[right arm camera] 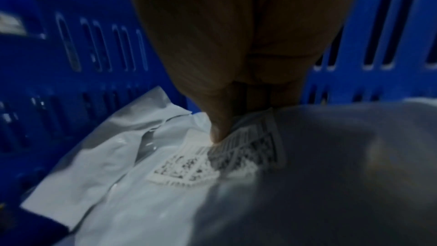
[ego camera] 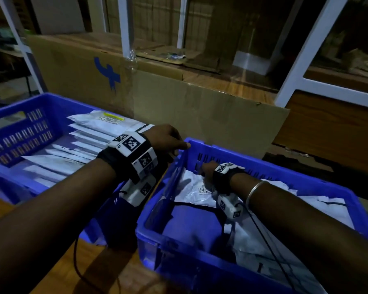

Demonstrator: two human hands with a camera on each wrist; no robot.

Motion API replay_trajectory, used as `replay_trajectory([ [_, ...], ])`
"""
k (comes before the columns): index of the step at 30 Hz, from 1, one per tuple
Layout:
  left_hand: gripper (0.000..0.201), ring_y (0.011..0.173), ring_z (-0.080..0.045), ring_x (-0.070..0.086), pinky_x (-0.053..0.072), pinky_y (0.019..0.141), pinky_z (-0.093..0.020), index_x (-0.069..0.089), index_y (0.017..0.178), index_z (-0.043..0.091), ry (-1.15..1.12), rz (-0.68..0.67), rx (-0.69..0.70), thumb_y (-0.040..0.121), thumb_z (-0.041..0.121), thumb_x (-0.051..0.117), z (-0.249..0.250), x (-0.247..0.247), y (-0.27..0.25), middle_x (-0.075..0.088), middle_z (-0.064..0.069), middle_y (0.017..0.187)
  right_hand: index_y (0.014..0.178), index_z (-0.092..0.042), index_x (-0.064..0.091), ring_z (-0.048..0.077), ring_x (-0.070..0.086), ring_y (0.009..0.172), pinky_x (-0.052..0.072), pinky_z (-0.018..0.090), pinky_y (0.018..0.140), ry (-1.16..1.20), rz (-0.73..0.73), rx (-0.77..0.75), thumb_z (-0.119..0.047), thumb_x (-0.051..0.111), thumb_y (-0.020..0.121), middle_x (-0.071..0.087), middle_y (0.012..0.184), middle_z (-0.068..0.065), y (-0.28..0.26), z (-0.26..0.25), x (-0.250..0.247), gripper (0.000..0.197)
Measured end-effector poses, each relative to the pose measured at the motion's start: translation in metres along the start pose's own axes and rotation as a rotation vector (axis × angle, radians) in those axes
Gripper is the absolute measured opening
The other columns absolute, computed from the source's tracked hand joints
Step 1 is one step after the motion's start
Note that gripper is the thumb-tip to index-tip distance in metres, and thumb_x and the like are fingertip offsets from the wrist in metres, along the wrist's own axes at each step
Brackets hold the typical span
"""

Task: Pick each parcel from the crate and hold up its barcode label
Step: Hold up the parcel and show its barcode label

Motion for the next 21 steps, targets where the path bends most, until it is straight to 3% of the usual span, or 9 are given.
replay_trajectory([
  [2,0.027,0.04,0.006,0.055,0.038,0.038,-0.008,0.069,0.097,0.005,-0.008,0.005,-0.009,0.091,0.032,0.065,0.001,0.002,0.001,0.061,0.002,0.067,0.071,-0.018,0.052,0.027,0.069,0.078,0.06,0.04,0.076,0.005,0.027,-0.018,-0.024,0.072,0.067,0.066,0.085,0.005,0.011,0.004,0.008,0.022],
  [4,0.029,0.039,0.005,0.055,0.037,0.037,-0.008,0.069,0.097,0.006,-0.015,0.003,-0.021,0.091,0.033,0.065,0.0,0.003,0.001,0.062,0.002,0.068,0.078,-0.019,0.059,0.028,0.068,0.079,0.059,0.04,0.077,0.028,0.033,-0.058,-0.034,0.073,0.07,0.068,0.087,0.004,-0.006,-0.008,-0.001,0.022],
  [6,0.032,0.042,0.003,0.057,0.04,0.039,-0.009,0.069,0.098,0.002,-0.028,-0.006,-0.027,0.091,0.033,0.066,-0.002,0.003,0.003,0.064,0.001,0.069,0.097,-0.016,0.067,0.029,0.068,0.092,0.056,0.04,0.084,0.026,0.062,-0.129,-0.038,0.078,0.071,0.07,0.098,0.008,-0.019,-0.02,-0.011,0.036],
  [8,0.035,0.047,-0.003,0.06,0.044,0.042,-0.011,0.069,0.097,-0.003,-0.058,-0.015,-0.029,0.091,0.032,0.066,-0.002,0.002,0.005,0.065,-0.002,0.071,0.121,-0.013,0.062,0.031,0.062,0.109,0.05,0.037,0.094,-0.032,0.068,-0.233,-0.038,0.083,0.071,0.065,0.118,0.012,-0.031,-0.036,-0.018,0.06],
  [12,0.036,0.054,-0.007,0.061,0.045,0.046,-0.014,0.069,0.098,-0.003,-0.054,-0.01,-0.019,0.091,0.032,0.065,-0.002,-0.003,0.008,0.066,-0.002,0.072,0.141,-0.024,0.048,0.028,0.055,0.121,0.043,0.033,0.099,-0.142,-0.054,-0.37,-0.044,0.088,0.064,0.059,0.133,0.009,-0.048,-0.052,-0.003,0.089],
  [14,0.038,0.054,-0.005,0.061,0.045,0.046,-0.013,0.07,0.098,-0.003,-0.038,-0.016,-0.015,0.091,0.034,0.064,-0.002,-0.005,0.008,0.069,-0.005,0.077,0.146,-0.03,0.042,0.027,0.055,0.123,0.043,0.031,0.1,-0.197,-0.119,-0.392,-0.047,0.089,0.06,0.058,0.136,0.008,-0.052,-0.05,0.01,0.1],
  [17,0.041,0.066,-0.014,0.063,0.043,0.047,-0.009,0.071,0.097,-0.003,-0.021,-0.032,-0.01,0.092,0.037,0.063,-0.004,-0.008,0.007,0.073,-0.013,0.09,0.149,-0.026,0.035,0.027,0.052,0.126,0.041,0.028,0.101,-0.274,-0.132,-0.372,-0.045,0.088,0.063,0.054,0.14,0.008,-0.055,-0.048,0.019,0.103],
  [21,0.043,0.071,-0.014,0.064,0.043,0.051,-0.01,0.073,0.096,0.001,0.019,-0.03,-0.021,0.091,0.042,0.061,-0.006,-0.009,0.005,0.074,-0.01,0.09,0.134,-0.021,0.046,0.031,0.06,0.11,0.051,0.036,0.092,-0.245,-0.043,-0.376,-0.05,0.087,0.06,0.064,0.116,0.008,-0.044,-0.055,0.02,0.089],
])
Point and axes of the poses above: each hand's wrist, its own y-axis towards the middle knuckle, its own x-axis out of the palm, z = x × y, the point moved 9 cm from there along y, towards the middle knuckle
